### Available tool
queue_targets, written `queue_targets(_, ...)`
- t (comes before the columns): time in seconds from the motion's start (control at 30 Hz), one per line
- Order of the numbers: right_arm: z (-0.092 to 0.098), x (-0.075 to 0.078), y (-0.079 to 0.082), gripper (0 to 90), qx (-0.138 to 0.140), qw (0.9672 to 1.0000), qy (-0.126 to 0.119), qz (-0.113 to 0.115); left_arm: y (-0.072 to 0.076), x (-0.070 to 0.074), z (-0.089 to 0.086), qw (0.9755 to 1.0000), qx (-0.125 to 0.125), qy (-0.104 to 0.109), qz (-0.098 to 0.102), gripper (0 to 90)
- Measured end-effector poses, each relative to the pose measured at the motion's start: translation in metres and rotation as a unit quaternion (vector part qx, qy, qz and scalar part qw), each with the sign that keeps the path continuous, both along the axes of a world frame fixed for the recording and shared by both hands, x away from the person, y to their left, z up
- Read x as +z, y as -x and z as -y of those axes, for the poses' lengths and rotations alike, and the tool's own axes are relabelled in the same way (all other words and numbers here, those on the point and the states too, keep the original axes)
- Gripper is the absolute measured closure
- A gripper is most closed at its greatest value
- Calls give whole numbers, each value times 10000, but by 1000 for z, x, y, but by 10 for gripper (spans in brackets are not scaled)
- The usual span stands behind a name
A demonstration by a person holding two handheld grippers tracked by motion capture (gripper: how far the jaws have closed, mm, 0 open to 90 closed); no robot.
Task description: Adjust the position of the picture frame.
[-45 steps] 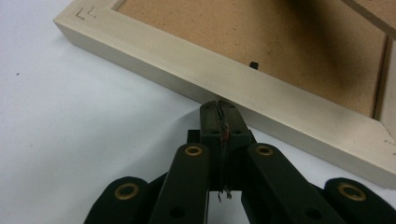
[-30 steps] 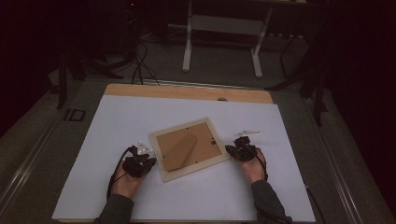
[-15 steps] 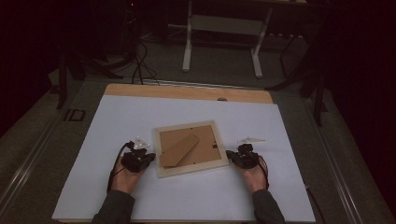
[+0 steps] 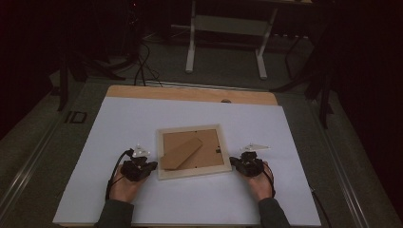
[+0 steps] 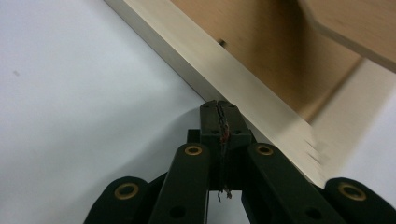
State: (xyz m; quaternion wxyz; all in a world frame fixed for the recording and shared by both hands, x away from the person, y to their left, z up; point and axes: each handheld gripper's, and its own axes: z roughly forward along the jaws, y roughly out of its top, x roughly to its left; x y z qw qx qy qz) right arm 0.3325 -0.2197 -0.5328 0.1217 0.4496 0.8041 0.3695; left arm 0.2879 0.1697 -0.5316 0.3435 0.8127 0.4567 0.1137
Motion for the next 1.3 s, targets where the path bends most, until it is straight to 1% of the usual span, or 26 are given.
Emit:
queue_targets(0.07,-1,1,1,900,37,10000,60,5,1,0,-2,9999,-125,57,-81,900)
queue_targets(0.13,-1,1,2,900,48,10000,61,-7,2,1,-4,9996,-215,111,-160,900)
queue_targets(0.2,0,1,3,900,61,10000,55,-22,2,1,-5,9994,-289,94,-192,900)
queue_targets(0.33,0,1,3,900,64,10000,55,-17,2,1,-5,9993,-309,82,-180,900)
queue_targets(0.5,0,1,3,900,64,10000,68,-32,-1,0,-6,9992,-298,151,-216,900)
queue_targets(0.63,2,2,3,900,13,10000,70,-51,-4,1,-2,9995,-284,70,-148,900)
queue_targets(0.77,6,2,3,900,-44,9999,69,-64,-8,0,4,9997,-245,21,-12,900)
queue_targets(0.8,6,2,3,900,-60,9999,59,-73,-9,-1,5,9998,-211,16,-5,900)
queue_targets(0.9,8,2,3,900,-96,9999,65,-58,-12,-2,6,9999,-129,82,27,900)
queue_targets(0.97,8,2,2,900,-107,9999,70,-46,-13,-2,6,9999,-119,100,40,900)
queue_targets(1.1,8,2,3,900,-143,9999,81,-32,-15,-3,6,9999,-23,146,81,900)
queue_targets(1.2,8,2,2,900,-161,9998,36,-72,-16,-4,6,9998,15,158,110,900)
queue_targets(1.3,8,2,2,900,-169,9998,3,-105,-18,-4,6,9998,33,124,146,900)
